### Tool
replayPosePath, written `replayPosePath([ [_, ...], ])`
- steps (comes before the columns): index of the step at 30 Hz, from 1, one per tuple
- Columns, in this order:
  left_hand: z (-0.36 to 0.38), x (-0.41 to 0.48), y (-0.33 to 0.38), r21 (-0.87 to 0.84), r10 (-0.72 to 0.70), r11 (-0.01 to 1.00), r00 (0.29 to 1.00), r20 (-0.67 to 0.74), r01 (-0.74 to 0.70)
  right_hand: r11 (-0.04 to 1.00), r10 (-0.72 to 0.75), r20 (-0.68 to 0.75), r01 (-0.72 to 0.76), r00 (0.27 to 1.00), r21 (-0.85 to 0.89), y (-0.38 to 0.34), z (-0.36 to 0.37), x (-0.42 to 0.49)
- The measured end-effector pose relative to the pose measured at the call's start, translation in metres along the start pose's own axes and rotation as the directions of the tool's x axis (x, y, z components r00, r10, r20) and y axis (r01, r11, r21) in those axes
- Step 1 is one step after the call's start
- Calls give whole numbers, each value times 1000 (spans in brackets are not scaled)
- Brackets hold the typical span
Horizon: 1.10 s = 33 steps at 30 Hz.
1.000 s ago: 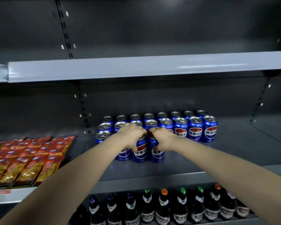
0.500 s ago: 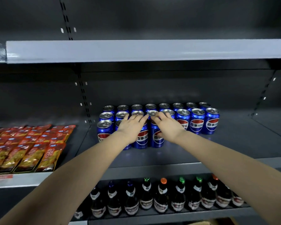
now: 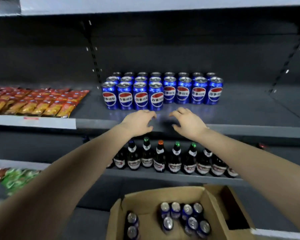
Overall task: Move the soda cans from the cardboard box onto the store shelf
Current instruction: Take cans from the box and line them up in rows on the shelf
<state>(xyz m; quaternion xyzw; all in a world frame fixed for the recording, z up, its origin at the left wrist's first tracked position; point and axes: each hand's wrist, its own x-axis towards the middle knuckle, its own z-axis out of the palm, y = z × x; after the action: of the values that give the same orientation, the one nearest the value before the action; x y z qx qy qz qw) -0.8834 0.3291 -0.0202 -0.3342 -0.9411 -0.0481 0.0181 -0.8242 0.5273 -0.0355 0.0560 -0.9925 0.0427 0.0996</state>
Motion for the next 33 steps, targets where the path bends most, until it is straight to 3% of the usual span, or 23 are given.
replayPosePath([
  [6, 92, -37, 42, -71, -78, 993, 979, 190, 93, 994, 40, 227, -63, 973, 91, 35, 76, -74],
  [14, 256, -63, 66, -100, -110, 979, 874, 473, 177, 969, 145, 570, -232, 809, 82, 65, 224, -151],
  [20, 419, -79, 77, -131, -95, 964, 760, 643, 231, 874, 283, 663, -471, 693, 119, 72, 364, -204],
  [25, 523, -84, 82, -162, -62, 963, 762, 645, 215, 862, 347, 692, -506, 633, 31, 87, 467, -225],
  [29, 586, -84, 87, -166, -77, 951, 722, 688, 260, 853, 392, 724, -519, 567, -55, 89, 525, -234],
  [33, 624, -71, 93, -164, -70, 945, 667, 742, 282, 863, 413, 688, -497, 596, -88, 91, 556, -242],
])
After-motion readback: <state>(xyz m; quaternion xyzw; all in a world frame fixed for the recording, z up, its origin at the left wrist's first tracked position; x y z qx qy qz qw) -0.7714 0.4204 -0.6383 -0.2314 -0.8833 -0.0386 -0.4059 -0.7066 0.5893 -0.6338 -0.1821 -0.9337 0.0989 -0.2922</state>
